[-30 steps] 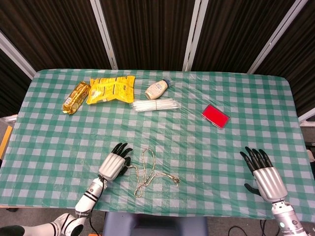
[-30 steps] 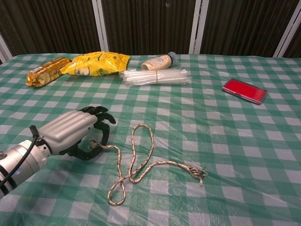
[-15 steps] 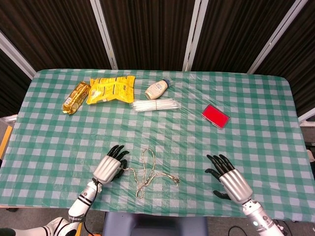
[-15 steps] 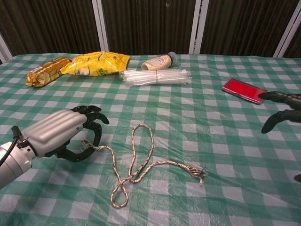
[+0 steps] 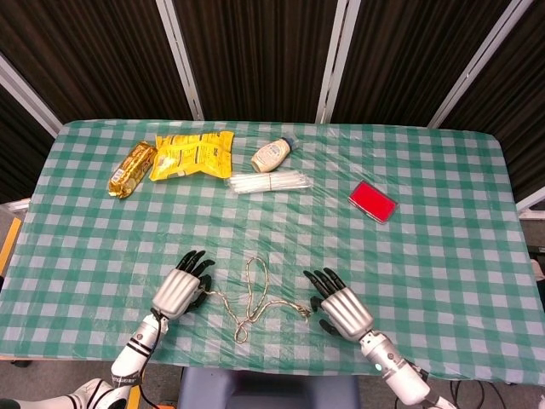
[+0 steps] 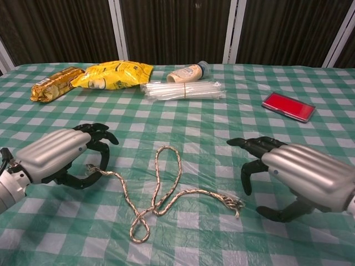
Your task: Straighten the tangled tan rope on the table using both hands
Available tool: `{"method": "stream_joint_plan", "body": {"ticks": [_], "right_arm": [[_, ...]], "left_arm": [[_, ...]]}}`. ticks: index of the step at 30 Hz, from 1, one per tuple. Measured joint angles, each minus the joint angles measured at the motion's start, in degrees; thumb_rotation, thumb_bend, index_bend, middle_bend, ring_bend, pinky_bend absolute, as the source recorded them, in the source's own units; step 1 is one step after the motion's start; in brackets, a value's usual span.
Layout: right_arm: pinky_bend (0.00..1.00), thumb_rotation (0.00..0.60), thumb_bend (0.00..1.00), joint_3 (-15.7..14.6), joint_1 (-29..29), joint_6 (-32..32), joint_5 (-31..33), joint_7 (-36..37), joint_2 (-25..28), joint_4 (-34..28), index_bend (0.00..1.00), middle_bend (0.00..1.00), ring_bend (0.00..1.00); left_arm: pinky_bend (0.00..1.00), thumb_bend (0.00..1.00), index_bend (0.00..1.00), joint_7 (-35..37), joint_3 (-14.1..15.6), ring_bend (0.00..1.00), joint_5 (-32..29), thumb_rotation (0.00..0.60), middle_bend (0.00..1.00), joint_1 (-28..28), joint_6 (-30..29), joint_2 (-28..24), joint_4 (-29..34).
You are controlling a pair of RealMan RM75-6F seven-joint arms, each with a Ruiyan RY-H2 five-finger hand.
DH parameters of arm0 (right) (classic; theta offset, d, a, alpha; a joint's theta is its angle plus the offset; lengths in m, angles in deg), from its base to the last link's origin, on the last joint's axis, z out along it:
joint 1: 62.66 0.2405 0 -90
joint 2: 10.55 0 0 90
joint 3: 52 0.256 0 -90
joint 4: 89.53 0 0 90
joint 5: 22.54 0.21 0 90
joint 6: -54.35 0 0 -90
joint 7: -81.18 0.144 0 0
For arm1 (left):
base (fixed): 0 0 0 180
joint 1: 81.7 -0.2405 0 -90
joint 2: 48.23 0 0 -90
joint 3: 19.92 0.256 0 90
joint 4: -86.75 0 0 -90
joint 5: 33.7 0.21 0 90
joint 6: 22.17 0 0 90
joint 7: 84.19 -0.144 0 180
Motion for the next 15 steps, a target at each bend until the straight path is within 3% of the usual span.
{"method": "stream_joint_plan", "body": {"ticks": [5, 15], "right_arm": [[0.0, 0.6, 0.39, 0.19, 1.65, 1.49, 1.81, -1.81, -3.55, 3.13, 0.6, 0.01, 0.0], [0.0, 0.6, 0.39, 0.38, 2.98, 1.77, 4.09, -2.45, -4.88, 3.28, 0.54, 0.01, 0.0]], "left_arm": [[0.11, 0.48, 0.67, 0.28, -0.06, 0.07, -0.04, 0.6, 0.2, -0.12, -0.09, -0.22, -0.25], [0.11, 0.48, 0.67, 0.73, -0.38, 0.07, -0.13, 0.6, 0.2, -0.15, -0.24, -0.64, -0.13]]}}
